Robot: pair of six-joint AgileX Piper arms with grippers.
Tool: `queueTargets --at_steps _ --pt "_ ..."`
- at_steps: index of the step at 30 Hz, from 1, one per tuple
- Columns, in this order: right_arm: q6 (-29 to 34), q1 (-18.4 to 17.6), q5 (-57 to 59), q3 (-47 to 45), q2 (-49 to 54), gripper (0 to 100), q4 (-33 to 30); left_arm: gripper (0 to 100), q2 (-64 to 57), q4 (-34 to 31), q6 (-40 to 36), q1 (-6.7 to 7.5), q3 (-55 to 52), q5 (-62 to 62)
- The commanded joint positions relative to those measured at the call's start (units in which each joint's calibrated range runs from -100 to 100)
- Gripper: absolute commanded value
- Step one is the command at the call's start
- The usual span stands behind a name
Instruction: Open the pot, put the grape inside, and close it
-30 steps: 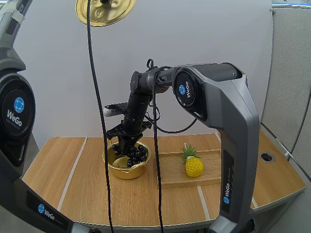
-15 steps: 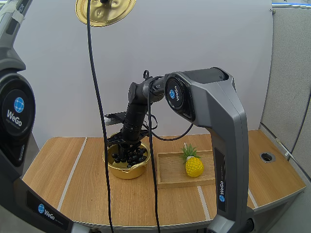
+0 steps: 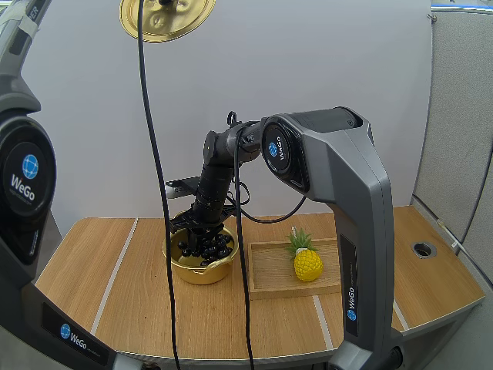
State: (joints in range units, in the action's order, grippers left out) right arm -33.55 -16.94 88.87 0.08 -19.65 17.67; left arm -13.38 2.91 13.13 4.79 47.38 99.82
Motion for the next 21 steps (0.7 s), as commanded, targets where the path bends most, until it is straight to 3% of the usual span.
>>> queueTargets --at_steps 1,3,4,13,21 --pt "0.0 0.2 2.0 -0.3 0.0 35 -3.4 0 -0.2 -0.5 -0.3 0.15 0.6 -2.2" --pt "0.0 0.2 1.4 -0.3 0.0 83 -3.6 0 -0.2 -0.5 -0.3 0.15 0.6 -2.2" --pt "0.0 0.2 1.0 -0.3 0.0 100 -3.6 0 -0.2 -0.5 -0.3 0.15 0.6 -2.2" --pt "0.4 0.2 0.5 -0.1 0.7 100 -3.8 0 -0.2 -0.5 -0.3 0.15 0.6 -2.2" --pt "0.4 0.2 -0.8 -0.1 7.7 100 -3.8 0 -0.2 -0.5 -0.3 0.15 0.6 -2.2"
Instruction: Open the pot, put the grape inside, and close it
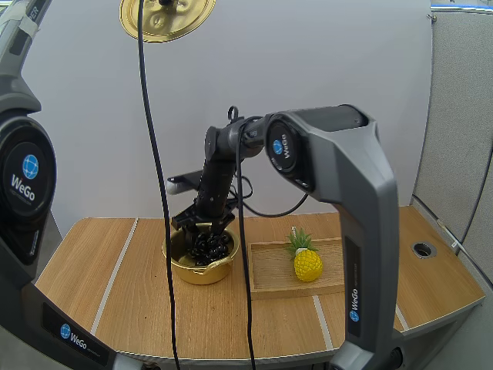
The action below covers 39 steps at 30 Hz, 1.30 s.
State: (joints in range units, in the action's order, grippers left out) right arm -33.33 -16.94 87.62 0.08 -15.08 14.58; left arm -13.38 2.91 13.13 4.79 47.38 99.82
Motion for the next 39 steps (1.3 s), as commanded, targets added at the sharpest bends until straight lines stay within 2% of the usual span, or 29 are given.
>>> queueTargets --at_steps 1,9,21,39 --pt "0.2 0.2 0.5 -0.1 4.2 100 -0.7 0 -0.2 -0.5 -0.3 0.15 0.6 -2.2" --pt "0.5 0.2 2.7 -0.1 11.1 100 -1.4 0 -0.2 -0.5 -0.3 0.15 0.6 -2.2" --pt "1.3 0.2 12.4 -0.1 20.2 100 -6.9 0 -0.2 -0.5 -0.3 0.15 0.6 -2.2" --pt "4.7 0.2 12.4 -1.2 34.1 100 -11.2 0 -0.2 -0.5 -0.3 0.15 0.6 -2.2"
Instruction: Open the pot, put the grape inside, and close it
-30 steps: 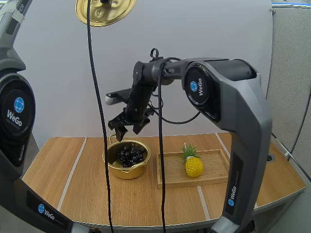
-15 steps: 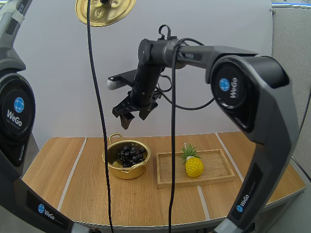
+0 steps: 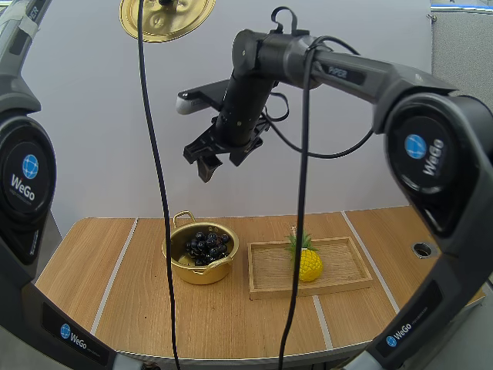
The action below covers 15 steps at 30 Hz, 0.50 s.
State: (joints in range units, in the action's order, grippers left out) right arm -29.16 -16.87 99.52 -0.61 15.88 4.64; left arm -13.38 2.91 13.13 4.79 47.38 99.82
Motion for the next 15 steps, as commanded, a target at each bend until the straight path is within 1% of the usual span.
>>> queueTargets --at_steps 1,6,7,8,11,15 --pt "0.5 0.2 0.5 -1.0 4.5 100 -1.6 0 -0.2 -0.5 -0.3 0.15 0.6 -2.2" --pt "0.6 0.2 0.5 -4.0 11.0 100 -2.8 0 -0.2 -0.5 -0.3 0.15 0.6 -2.2" --pt "0.9 0.2 0.5 -4.9 12.1 96 -3.2 0 -0.2 -0.5 -0.3 0.15 0.6 -2.2" --pt "1.1 0.2 0.5 -6.0 13.5 89 -3.5 0 -0.2 -0.5 -0.3 0.15 0.6 -2.2" --pt "1.6 0.2 0.5 -9.1 17.7 60 -3.9 0 -0.2 -0.5 -0.3 0.15 0.6 -2.2" --pt "1.6 0.2 0.5 -13.1 22.9 18 -4.1 0 -0.2 -0.5 -0.3 0.15 0.6 -2.2"
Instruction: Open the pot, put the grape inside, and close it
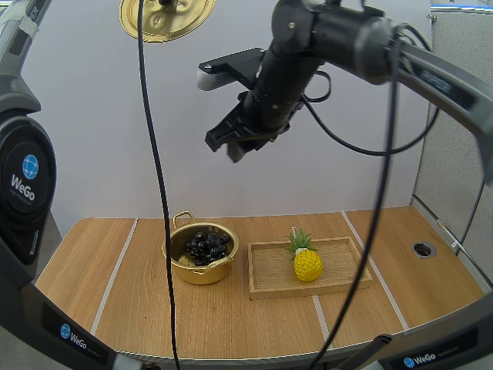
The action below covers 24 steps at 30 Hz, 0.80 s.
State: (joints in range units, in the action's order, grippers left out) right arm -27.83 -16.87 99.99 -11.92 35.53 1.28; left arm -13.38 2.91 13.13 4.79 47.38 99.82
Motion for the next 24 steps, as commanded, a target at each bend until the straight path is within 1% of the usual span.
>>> queueTargets --at_steps 1,2,6,12,16,19,24 --pt "0.3 0.2 0.0 -2.7 4.8 5 -0.7 0 -0.2 -0.5 -0.3 0.15 0.6 -2.2" --pt "0.3 0.2 0.0 -3.5 5.7 0 -0.8 0 -0.2 -0.5 -0.3 0.15 0.6 -2.2" --pt "0.4 0.2 0.0 -5.6 9.6 0 -0.8 0 -0.2 -0.5 -0.3 0.15 0.6 -2.2" --pt "0.5 0.2 0.0 -5.7 13.5 0 -0.8 0 -0.2 -0.5 -0.3 0.15 0.6 -2.2" --pt "3.4 0.2 0.0 -5.8 15.1 0 -0.8 0 -0.2 -0.5 -0.3 0.15 0.6 -2.2" --pt "3.4 0.2 0.0 -6.0 16.6 0 -0.7 0 -0.2 -0.5 -0.3 0.15 0.6 -2.2" --pt "4.5 0.2 0.0 -9.9 19.4 0 -0.6 0 -0.2 -0.5 -0.3 0.15 0.6 -2.2"
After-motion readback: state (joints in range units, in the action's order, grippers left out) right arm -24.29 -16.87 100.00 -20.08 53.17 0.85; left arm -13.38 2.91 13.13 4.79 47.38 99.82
